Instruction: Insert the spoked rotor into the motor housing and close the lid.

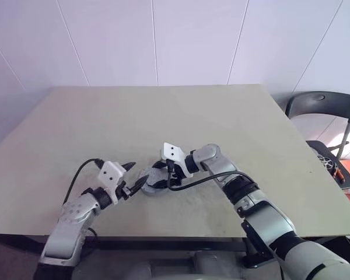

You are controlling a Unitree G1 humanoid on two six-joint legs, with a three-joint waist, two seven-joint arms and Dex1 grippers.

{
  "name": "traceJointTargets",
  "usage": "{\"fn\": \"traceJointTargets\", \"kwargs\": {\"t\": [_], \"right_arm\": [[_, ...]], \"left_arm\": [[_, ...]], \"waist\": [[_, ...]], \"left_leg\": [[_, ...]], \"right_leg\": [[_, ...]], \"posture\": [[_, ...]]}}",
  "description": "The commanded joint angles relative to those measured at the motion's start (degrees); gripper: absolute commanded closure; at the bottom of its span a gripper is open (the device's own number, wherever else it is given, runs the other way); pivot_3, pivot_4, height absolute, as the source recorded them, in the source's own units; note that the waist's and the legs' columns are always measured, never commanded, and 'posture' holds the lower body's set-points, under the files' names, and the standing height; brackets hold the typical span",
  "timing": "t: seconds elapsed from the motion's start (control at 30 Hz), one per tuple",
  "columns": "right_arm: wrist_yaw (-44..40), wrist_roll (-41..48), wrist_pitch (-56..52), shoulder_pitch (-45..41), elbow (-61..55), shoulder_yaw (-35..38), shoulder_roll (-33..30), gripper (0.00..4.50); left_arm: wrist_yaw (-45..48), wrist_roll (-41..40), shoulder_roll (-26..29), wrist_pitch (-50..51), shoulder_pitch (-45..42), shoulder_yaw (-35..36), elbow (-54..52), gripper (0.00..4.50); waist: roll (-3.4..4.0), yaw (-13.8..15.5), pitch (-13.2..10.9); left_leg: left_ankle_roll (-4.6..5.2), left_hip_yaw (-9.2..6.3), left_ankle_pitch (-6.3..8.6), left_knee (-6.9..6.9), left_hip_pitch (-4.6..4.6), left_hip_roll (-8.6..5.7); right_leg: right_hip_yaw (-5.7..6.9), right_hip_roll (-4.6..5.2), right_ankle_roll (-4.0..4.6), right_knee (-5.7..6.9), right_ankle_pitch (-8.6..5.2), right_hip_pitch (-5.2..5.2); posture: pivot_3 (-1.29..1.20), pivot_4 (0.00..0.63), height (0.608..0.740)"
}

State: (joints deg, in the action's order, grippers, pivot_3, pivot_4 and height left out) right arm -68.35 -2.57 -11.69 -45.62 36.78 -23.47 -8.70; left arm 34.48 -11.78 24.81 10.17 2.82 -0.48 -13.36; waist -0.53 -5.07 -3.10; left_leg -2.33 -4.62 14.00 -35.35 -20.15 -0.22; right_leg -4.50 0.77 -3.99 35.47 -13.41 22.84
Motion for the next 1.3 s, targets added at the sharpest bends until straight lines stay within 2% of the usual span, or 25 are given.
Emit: {"fn": "traceJointTargets", "kwargs": {"t": [0.03,0.13,0.37,0.4,0.63,0.8,0.93,1.17,1.3], "right_arm": [[-0.2,-2.0,-2.0,2.3,0.3,-1.8,-2.0,1.08],[0.2,-2.0,-2.6,3.0,-0.8,-1.8,-2.4,1.08],[0.7,-1.0,-4.9,3.6,-2.8,-1.1,-2.7,1.08],[0.7,-0.6,-5.6,3.6,-3.1,-0.8,-2.6,1.08],[1.9,0.6,-8.2,4.9,-6.3,-0.4,-2.2,1.08],[2.4,0.3,-8.6,5.5,-7.3,-0.6,-3.0,1.08],[2.3,1.0,-9.3,5.7,-7.6,-0.2,-2.8,1.08],[0.8,1.9,-8.9,5.0,-7.4,0.3,-3.2,1.08],[-2.8,2.3,-2.7,6.6,-8.7,-0.4,-5.0,1.08]], "left_arm": [[-1.0,0.5,-1.2,-1.4,-3.7,-0.2,1.4,1.24],[-0.8,0.4,-1.8,-1.6,-5.5,-0.8,2.5,1.8],[2.5,-0.6,-1.5,0.9,-7.2,-2.8,3.9,4.24],[3.0,0.2,-1.2,1.3,-7.5,-3.6,4.5,4.45],[1.8,4.2,-0.7,7.3,-9.6,-7.6,7.9,4.45],[3.4,1.6,-0.6,13.0,-8.6,-8.0,5.2,4.45],[7.3,-2.3,-0.1,13.5,-7.4,-7.3,2.4,4.45],[8.0,-4.2,0.0,15.4,-7.0,-7.2,1.9,4.45],[7.1,-3.6,0.1,15.0,-7.2,-6.9,1.6,4.45]], "waist": [[-0.01,0.4,0.0],[0.01,1.0,0.0],[0.02,1.1,0.1],[0.02,1.1,0.1],[0.01,1.1,0.1],[0.06,1.1,0.3],[0.07,1.1,0.3],[0.06,1.1,0.3],[0.06,1.4,0.3]], "left_leg": [[0.0,-0.01,0.0,0.0,0.0,0.0],[0.0,-0.02,0.0,0.0,0.01,0.0],[0.0,-0.01,0.0,0.01,0.01,0.0],[0.0,-0.01,0.0,0.01,0.01,0.0],[0.0,-0.03,0.0,-0.01,0.01,0.0],[0.01,-0.04,0.0,0.01,0.05,0.0],[0.0,-0.03,0.0,0.01,0.09,0.0],[0.0,-0.04,0.0,0.01,0.07,-0.01],[0.0,-0.07,0.0,0.03,-0.02,-0.04]], "right_leg": [[0.0,0.0,0.0,0.0,0.0,0.0],[0.01,-0.02,0.0,0.02,0.0,0.01],[0.01,-0.02,0.0,0.01,0.0,0.0],[0.01,-0.02,0.0,0.01,0.0,0.0],[0.01,-0.02,-0.01,0.01,0.0,-0.02],[0.02,-0.02,-0.04,0.02,-0.02,-0.05],[0.01,-0.02,-0.04,-0.01,-0.03,-0.1],[0.01,-0.01,-0.04,-0.04,-0.03,-0.09],[0.01,0.0,-0.1,-0.12,-0.07,-0.09]], "posture": [[0.0,0.0,0.74],[0.0,0.0,0.74],[0.0,0.0,0.74],[0.0,0.0,0.74],[0.0,0.0,0.74],[0.0,0.0,0.74],[0.0,0.0,0.74],[0.0,0.0,0.74],[0.0,0.0,0.74]]}}
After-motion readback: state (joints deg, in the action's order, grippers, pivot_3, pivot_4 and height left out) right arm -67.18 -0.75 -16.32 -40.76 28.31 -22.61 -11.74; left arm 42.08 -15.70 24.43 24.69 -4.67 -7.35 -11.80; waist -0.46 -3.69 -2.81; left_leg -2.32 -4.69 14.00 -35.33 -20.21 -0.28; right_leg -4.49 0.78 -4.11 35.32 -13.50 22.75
